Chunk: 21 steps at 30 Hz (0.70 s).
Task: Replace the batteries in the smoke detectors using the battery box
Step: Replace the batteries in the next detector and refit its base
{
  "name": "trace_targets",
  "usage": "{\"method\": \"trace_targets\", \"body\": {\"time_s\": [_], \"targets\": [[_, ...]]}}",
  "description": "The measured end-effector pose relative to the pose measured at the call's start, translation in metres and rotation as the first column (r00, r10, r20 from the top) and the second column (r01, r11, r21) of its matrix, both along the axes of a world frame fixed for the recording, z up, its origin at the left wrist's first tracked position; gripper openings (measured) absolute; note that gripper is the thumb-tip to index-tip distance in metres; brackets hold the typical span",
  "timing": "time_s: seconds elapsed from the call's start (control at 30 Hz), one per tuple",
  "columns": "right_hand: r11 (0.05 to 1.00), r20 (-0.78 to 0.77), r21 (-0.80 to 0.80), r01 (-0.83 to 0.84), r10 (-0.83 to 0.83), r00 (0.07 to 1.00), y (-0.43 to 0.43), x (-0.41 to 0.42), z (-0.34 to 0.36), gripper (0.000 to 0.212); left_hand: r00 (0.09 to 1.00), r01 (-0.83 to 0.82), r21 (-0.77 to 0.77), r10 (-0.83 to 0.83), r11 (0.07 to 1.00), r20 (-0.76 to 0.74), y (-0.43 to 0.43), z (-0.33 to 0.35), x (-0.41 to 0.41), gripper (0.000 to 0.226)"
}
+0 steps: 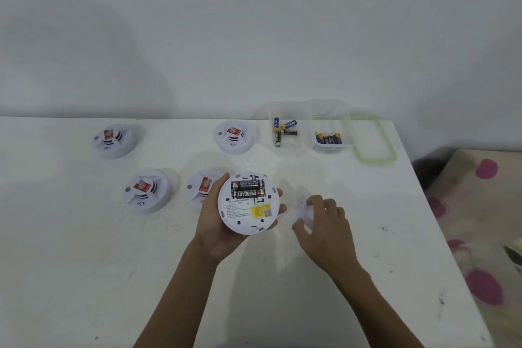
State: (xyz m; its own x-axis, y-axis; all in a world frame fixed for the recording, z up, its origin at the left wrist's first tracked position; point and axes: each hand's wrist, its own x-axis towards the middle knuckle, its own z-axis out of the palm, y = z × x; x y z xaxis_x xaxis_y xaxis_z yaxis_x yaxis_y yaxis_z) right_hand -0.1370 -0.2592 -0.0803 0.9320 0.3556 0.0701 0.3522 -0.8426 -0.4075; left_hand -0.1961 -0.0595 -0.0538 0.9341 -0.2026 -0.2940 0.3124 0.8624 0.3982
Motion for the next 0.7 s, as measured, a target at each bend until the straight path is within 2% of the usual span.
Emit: {"method": "trace_targets", "body": {"time_s": [0.07,0.13,0.37,0.43,0.5,0.6,0.7], "targets": [[0.99,0.067,-0.138,-0.024,0.033,0.997,-0.004,0.001,-0.011,0.042,0.999,0.028,-0.015,-0.028,0.999,0.025,-0.003,0.0,0.0,0.064],[0.978,0.082,-0.21,-0.009,0.027,0.996,-0.007,0.002,-0.018,0.046,0.999,0.045,-0.011,-0.045,0.999,0.03,-0.005,-0.003,0.001,0.064],[0.975,-0.003,-0.222,-0.008,0.008,1.0,-0.016,0.003,-0.022,0.042,0.996,0.08,-0.05,-0.078,0.996,0.041,-0.013,-0.009,0.0,0.065],[0.992,-0.013,-0.128,0.001,-0.002,1.0,-0.016,0.004,-0.014,0.039,0.996,0.073,-0.068,-0.07,0.995,0.051,-0.015,-0.009,0.001,0.065],[0.996,-0.043,0.093,0.008,-0.004,0.999,-0.012,0.004,0.005,0.029,0.997,0.063,-0.074,-0.06,0.995,0.046,-0.015,-0.011,0.001,0.064],[0.91,-0.048,0.414,0.002,0.02,0.999,-0.003,-0.002,0.041,0.01,1.0,-0.001,-0.03,0.002,1.0,0.014,-0.019,-0.009,0.002,0.061],[0.862,-0.06,0.502,-0.063,0.107,0.992,0.009,-0.015,0.073,0.004,0.992,-0.121,0.055,0.12,0.991,0.027,-0.027,-0.003,0.003,0.054]]}}
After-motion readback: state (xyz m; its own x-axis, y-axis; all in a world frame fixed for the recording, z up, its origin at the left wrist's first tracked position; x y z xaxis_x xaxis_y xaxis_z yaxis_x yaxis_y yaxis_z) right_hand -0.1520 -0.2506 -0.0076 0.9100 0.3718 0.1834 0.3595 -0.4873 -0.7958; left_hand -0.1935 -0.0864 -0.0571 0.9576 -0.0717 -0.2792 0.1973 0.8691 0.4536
